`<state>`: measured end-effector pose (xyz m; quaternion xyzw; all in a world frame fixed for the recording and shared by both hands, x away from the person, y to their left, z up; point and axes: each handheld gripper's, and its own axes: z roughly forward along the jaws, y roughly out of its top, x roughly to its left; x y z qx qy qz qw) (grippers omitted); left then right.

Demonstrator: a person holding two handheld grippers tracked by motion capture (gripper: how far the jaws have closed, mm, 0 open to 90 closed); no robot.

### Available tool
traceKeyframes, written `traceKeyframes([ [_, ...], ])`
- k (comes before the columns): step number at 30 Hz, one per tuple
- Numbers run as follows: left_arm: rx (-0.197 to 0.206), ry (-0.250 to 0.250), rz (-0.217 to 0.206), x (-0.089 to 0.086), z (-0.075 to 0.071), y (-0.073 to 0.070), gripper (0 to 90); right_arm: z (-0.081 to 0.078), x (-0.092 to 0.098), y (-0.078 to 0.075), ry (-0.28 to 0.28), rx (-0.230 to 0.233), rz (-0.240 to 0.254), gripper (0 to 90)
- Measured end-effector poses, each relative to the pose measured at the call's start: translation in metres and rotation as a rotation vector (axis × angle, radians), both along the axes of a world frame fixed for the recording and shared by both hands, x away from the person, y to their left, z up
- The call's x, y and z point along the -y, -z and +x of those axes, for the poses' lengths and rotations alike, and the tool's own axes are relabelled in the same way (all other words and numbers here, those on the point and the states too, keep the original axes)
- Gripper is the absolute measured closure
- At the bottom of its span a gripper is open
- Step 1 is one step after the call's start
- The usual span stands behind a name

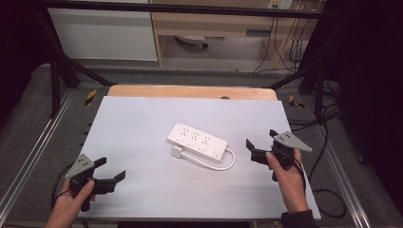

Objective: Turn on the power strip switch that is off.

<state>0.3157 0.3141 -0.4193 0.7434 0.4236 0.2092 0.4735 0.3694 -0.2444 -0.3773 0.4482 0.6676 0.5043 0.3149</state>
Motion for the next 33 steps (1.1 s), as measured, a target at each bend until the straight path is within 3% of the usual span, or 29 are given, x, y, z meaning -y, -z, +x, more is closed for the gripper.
traceKeyframes([
  [8,-0.001,-0.002,-0.003,0.000,0.000,0.000,5.9,-0.013,0.028,0.008,0.044,-0.013,0.023,5.0],
  [15,-0.003,-0.004,-0.002,0.000,0.000,0.000,6.0,-0.020,0.045,0.024,0.046,-0.043,0.034,5.1],
  [26,-0.002,-0.003,-0.002,0.000,0.000,0.000,6.0,-0.021,0.049,0.052,0.014,-0.103,0.009,5.9],
  [33,-0.003,0.008,0.000,0.001,0.000,0.000,6.0,-0.018,0.039,0.070,-0.042,-0.174,-0.019,6.0],
])
